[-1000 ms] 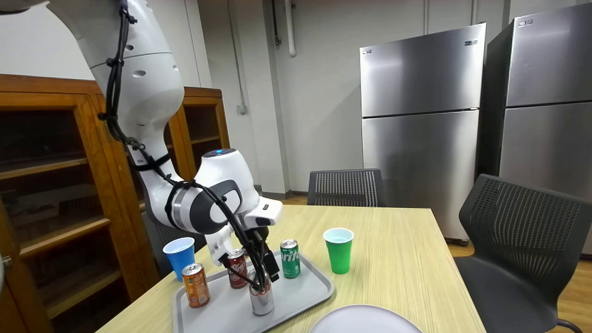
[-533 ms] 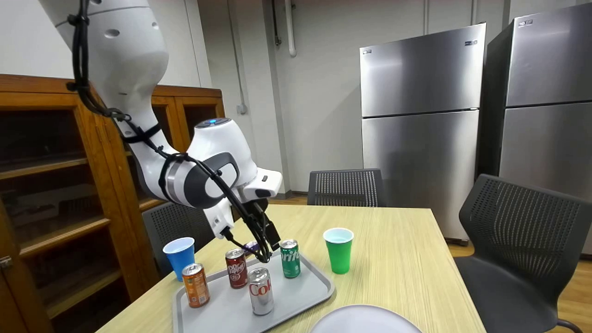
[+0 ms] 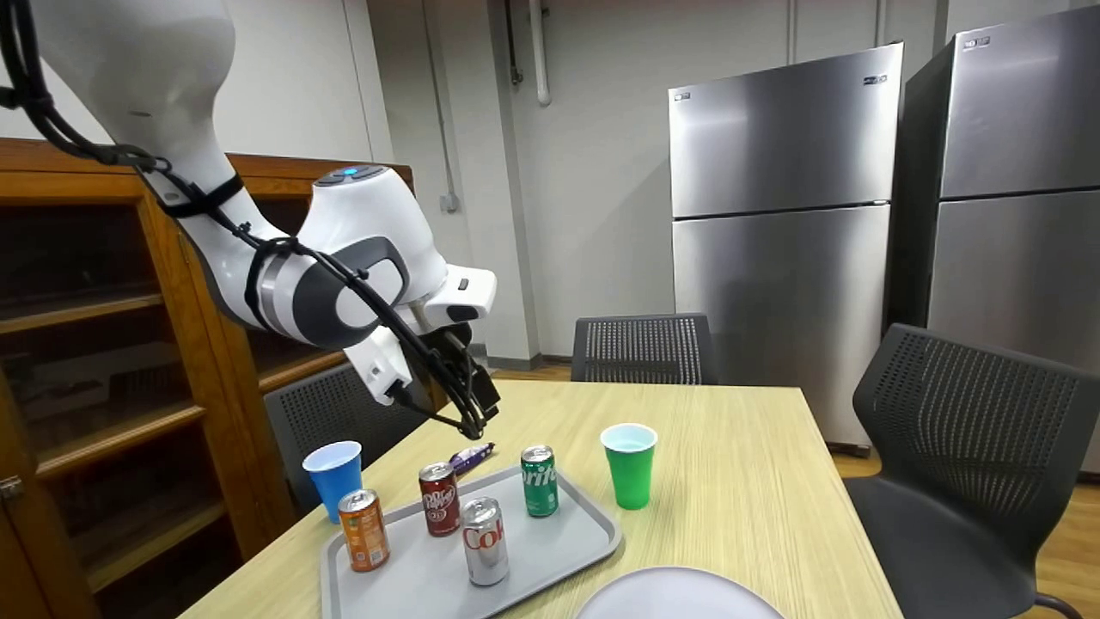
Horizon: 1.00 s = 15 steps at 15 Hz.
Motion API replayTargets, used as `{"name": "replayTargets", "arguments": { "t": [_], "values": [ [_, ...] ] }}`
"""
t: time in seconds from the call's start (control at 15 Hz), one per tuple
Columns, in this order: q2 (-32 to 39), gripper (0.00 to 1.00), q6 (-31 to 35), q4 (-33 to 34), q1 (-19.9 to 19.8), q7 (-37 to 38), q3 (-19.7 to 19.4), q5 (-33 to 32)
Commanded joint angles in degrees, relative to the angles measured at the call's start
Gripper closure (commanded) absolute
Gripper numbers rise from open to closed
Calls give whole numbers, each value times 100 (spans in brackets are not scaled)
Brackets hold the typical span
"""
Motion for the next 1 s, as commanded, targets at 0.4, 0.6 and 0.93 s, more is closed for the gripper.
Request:
{"name": "replayTargets", "arguments": {
  "t": [0.4,0.6,0.93],
  "values": [
    [-1343,0,-506,-426,1324,-1874,-1344,949],
    [-1390,0,-449,-416,1508,-2440,-1748,896],
    [-1221,0,-299,-412,1432,-2378,-1785,759]
  ]
}}
